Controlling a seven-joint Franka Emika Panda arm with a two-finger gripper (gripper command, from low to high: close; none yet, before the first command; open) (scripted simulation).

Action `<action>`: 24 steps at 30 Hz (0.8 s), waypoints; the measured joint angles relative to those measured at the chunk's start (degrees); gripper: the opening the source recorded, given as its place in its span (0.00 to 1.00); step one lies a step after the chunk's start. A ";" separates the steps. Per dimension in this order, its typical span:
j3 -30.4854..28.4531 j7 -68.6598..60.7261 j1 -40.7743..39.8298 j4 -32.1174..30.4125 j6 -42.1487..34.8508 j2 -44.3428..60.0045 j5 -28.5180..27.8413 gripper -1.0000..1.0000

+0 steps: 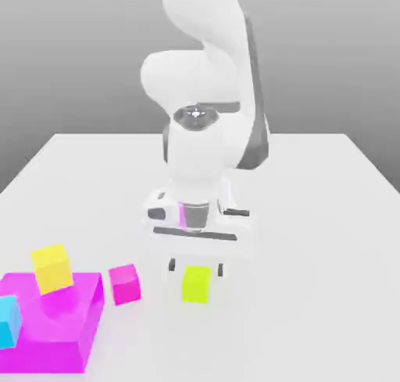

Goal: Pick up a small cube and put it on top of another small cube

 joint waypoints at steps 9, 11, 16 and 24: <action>-0.15 0.24 0.11 0.67 3.18 3.84 -0.29 0.00; -0.12 0.33 0.04 0.11 0.66 0.78 -0.41 0.00; 0.54 -0.68 -0.25 -1.73 -7.53 -9.25 0.97 0.00; -7.70 -0.99 -11.49 1.36 -22.34 -21.05 -2.17 0.00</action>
